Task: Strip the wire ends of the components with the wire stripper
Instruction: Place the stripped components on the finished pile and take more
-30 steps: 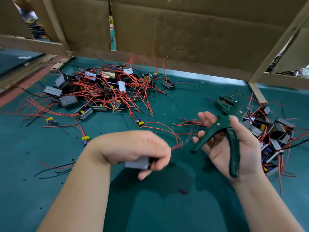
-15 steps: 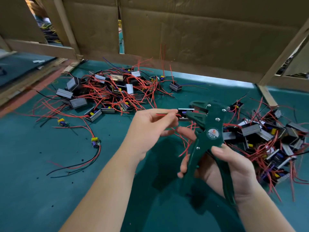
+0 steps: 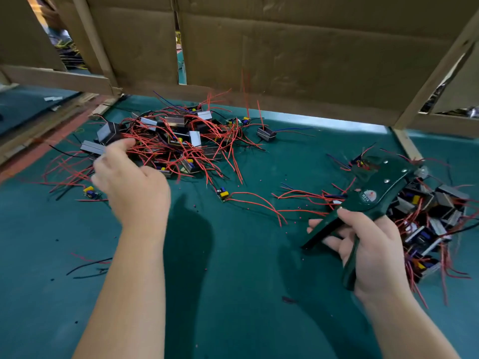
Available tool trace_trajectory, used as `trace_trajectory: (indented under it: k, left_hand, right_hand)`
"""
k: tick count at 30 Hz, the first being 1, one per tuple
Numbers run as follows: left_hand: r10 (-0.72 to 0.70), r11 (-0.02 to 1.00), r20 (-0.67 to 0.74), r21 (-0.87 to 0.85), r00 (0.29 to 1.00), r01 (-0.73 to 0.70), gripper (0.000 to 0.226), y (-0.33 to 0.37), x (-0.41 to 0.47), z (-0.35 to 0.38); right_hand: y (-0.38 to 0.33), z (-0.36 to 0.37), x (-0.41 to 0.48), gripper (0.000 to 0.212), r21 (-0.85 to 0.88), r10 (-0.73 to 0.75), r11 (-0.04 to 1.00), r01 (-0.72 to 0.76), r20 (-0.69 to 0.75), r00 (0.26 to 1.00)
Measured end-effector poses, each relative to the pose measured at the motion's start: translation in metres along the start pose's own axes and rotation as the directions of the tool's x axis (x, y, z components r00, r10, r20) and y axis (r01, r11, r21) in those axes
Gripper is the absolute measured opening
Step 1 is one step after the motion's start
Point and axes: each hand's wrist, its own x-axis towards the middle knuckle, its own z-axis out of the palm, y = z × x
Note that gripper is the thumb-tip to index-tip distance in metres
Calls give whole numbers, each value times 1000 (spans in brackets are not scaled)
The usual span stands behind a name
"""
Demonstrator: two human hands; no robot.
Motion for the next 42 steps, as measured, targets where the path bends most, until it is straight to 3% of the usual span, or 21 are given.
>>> trace_trajectory:
  k: [2,5,8,15,19,22,25,27,29,33,36,39,42]
  left_hand:
    - [-68,964,174,265,982,19,50,-8,4,4]
    - [-70,915,354,395,932,-81,52,-13,-1,13]
    - [-26,900,361,415,932,-135,49,-16,-1,18]
    - [-1,903,235,417,972,-100,24,-21,4,22]
    - [102,951,185,270,977,-151,25,-19,3,25]
    - [241,970,98,15,966,-244,32,-12,2,24]
    - [326,897,-3,-315,945,-310,30,-3,-6,17]
    - [364,832,-52,-431,930,-349,17,3,-11,13]
    - [384,753,-97,-542,918,-372,25,9,-15,9]
    - [422,712,-128,-566,897,-416,45,12,-20,10]
    - [552,729,36,-506,833,-461,23,14,-26,13]
    - [606,788,363,-401,708,-468,34,17,-37,21]
    - [531,837,646,-299,548,-459,42,17,-47,28]
  right_hand:
    - [0,-1,-2,19,-2,-22,1000,22,36,999]
    - [2,-1,-3,34,60,1,998,-7,109,994]
    - [0,0,-2,31,77,27,996,-37,129,991]
    - [-2,-4,3,21,177,69,980,-93,138,988]
    - [1,-4,6,22,197,116,969,-147,157,981]
    - [2,-4,7,25,200,99,970,-136,184,978]
    - [3,-3,9,39,214,99,967,-139,190,977]
    - [4,-1,11,39,202,111,968,-152,205,972]
    - [5,0,12,32,166,119,974,-155,205,972]
    - [6,1,12,18,93,104,989,-114,103,989]
    - [6,1,12,22,54,74,995,-79,97,993]
    - [6,0,11,34,104,69,991,-85,150,986]
    - [7,3,11,47,233,157,947,-220,260,953]
